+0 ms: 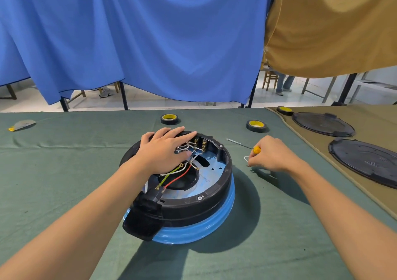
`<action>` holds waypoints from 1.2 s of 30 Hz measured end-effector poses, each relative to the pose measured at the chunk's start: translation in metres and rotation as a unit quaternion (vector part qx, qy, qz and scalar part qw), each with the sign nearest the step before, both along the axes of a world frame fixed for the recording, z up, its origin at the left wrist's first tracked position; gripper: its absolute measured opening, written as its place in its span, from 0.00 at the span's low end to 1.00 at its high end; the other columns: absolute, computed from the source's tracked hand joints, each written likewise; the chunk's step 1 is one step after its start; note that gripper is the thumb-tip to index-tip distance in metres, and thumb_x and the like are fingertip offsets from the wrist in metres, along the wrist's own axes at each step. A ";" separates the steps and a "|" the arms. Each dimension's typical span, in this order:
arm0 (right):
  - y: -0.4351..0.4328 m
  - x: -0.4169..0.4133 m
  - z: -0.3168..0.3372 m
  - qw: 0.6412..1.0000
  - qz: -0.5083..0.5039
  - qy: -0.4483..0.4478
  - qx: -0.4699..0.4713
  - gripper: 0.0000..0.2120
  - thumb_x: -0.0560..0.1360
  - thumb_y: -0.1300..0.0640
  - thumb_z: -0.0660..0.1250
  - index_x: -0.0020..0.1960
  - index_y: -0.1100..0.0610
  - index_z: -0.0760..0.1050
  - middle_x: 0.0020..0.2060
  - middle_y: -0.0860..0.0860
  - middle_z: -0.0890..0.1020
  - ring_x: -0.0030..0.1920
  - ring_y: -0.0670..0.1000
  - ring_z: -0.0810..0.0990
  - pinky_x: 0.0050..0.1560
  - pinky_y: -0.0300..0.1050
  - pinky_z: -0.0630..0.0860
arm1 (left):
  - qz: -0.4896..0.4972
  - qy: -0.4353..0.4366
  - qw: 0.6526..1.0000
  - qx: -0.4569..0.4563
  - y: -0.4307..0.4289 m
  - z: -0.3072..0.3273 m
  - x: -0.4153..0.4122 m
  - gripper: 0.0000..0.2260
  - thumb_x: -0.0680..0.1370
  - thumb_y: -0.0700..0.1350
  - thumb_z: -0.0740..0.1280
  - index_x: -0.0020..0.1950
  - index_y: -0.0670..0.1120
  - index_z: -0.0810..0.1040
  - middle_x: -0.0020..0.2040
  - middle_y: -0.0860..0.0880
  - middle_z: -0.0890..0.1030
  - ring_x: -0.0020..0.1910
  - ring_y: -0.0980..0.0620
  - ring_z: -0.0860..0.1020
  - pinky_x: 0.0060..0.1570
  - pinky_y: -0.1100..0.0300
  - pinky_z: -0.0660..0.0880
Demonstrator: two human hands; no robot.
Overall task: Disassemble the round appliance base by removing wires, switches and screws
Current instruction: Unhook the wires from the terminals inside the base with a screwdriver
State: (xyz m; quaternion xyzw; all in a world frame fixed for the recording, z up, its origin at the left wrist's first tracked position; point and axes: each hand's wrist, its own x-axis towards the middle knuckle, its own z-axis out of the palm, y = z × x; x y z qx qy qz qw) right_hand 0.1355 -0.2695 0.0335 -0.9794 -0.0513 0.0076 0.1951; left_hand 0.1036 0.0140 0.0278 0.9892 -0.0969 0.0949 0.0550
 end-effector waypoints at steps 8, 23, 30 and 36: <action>-0.011 0.017 -0.003 0.998 -0.001 0.017 -0.063 0.10 0.65 0.50 0.73 0.36 0.56 0.79 0.35 0.55 0.80 0.41 0.56 0.80 0.43 0.53 0.78 | 0.005 -0.004 1.000 0.000 -0.002 0.004 -0.003 0.23 0.80 0.62 0.54 0.73 0.72 0.50 0.77 0.62 0.53 0.76 0.53 0.51 0.71 0.46 0.48; 0.000 -0.009 0.045 0.998 0.046 0.026 0.045 0.19 0.74 0.48 0.70 0.52 0.64 0.76 0.41 0.59 0.79 0.37 0.50 0.73 0.37 0.45 0.68 | 0.005 0.018 1.000 0.009 -0.001 0.006 -0.004 0.26 0.77 0.66 0.56 0.72 0.73 0.48 0.78 0.62 0.51 0.76 0.54 0.50 0.71 0.46 0.46; 0.036 -0.039 0.058 0.980 0.170 -0.009 0.100 0.06 0.79 0.46 0.62 0.49 0.47 0.73 0.37 0.46 0.83 0.35 0.46 0.76 0.37 0.44 0.74 | 0.017 0.125 0.990 -0.064 -0.001 0.021 -0.005 0.29 0.68 0.65 0.52 0.70 0.75 0.53 0.77 0.63 0.52 0.75 0.55 0.49 0.67 0.46 0.45; 0.050 -0.035 0.052 0.982 0.157 -0.099 0.037 0.03 0.75 0.48 0.65 0.45 0.40 0.77 0.37 0.40 0.79 0.42 0.47 0.77 0.41 0.42 0.74 | 0.018 0.059 0.997 -0.038 0.005 0.021 -0.013 0.30 0.68 0.76 0.42 0.69 0.74 0.58 0.72 0.64 0.61 0.68 0.51 0.59 0.57 0.46 0.55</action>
